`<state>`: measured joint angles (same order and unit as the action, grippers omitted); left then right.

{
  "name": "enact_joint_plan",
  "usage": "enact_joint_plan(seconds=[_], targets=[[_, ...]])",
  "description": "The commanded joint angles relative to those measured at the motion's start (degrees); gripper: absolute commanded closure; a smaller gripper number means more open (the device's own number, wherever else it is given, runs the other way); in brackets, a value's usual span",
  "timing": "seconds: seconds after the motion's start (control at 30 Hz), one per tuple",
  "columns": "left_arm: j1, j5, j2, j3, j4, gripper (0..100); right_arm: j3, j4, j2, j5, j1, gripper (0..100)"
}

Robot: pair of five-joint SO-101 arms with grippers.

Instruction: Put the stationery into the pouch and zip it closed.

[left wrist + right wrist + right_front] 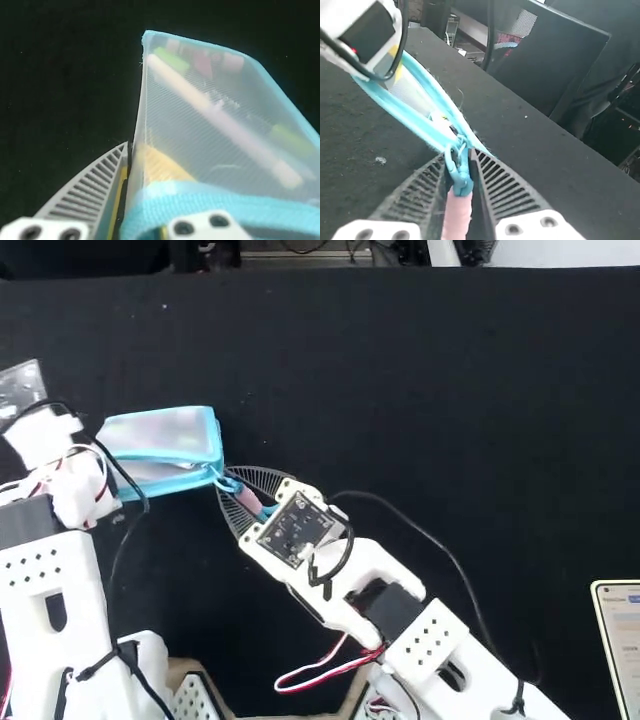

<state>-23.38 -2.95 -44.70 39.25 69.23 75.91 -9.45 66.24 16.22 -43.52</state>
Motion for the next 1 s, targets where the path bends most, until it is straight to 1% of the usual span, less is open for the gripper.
enact_joint_plan(seconds=[0.0,0.13,0.27,0.37,0.77,0.87,0.9,0.97], targets=[[2.95,1.85,0.26,0.13,2.64,97,-1.98,0.35,3.82,0.70,0.18,98.8],[3.38,1.85,0.26,0.22,2.64,97,-1.98,0.35,4.00,0.70,0.18,98.8],[3.65,4.31,0.26,0.22,2.64,97,-2.15,0.35,4.09,0.70,-0.09,98.8],[5.14,5.36,0.26,0.40,2.64,97,-2.15,0.35,4.09,0.70,-0.09,98.8],[5.05,4.92,0.18,0.57,2.64,97,-0.84,0.35,3.56,0.70,0.18,98.7],[3.12,4.04,0.18,0.40,2.37,97,-1.27,0.09,3.56,0.70,0.44,98.4],[1.80,2.55,0.18,0.31,2.11,97,-1.27,-0.09,3.56,0.62,0.62,96.9],[-1.80,-0.26,0.18,-1.19,2.29,97,-1.27,-1.23,3.56,0.53,0.44,90.3]])
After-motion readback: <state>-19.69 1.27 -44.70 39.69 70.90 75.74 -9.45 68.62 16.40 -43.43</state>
